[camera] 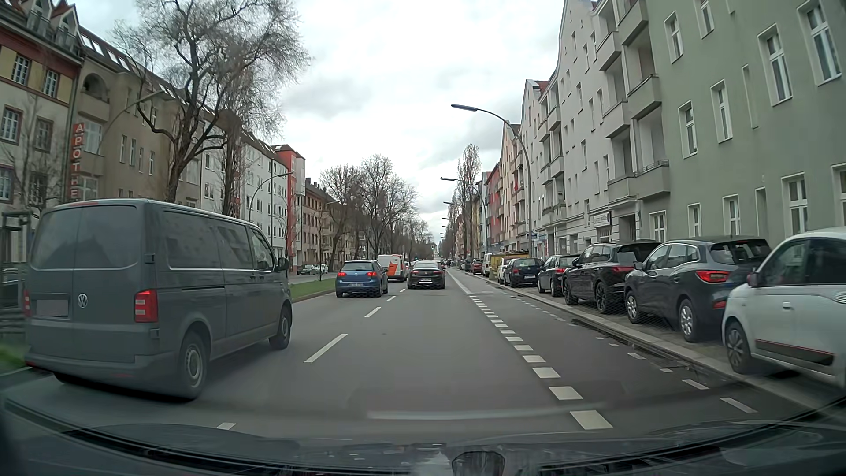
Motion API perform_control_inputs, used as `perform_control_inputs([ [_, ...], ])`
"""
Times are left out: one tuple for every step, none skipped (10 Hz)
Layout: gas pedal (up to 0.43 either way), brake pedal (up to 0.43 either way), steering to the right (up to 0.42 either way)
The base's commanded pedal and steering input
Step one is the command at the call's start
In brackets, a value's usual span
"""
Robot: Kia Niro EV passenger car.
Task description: Follow the waypoints while adhering to traffic rules and regulations
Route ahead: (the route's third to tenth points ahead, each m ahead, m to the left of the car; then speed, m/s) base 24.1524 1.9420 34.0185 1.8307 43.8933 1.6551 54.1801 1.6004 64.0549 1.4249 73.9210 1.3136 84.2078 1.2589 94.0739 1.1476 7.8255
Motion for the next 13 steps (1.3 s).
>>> perform_control_inputs([
  [0.059,0.012,-0.001],
  [0.059,0.012,-0.001],
  [0.059,0.012,-0.001],
  [0.059,0.018,-0.001],
  [0.059,0.012,-0.001],
  [0.059,0.012,-0.001],
  [0.059,0.012,-0.001],
  [0.059,0.012,-0.001],
  [0.059,0.012,-0.001],
  [0.059,0.012,-0.001],
  [0.059,0.012,-0.001],
  [0.059,0.018,-0.001],
  [0.059,0.012,-0.001],
])
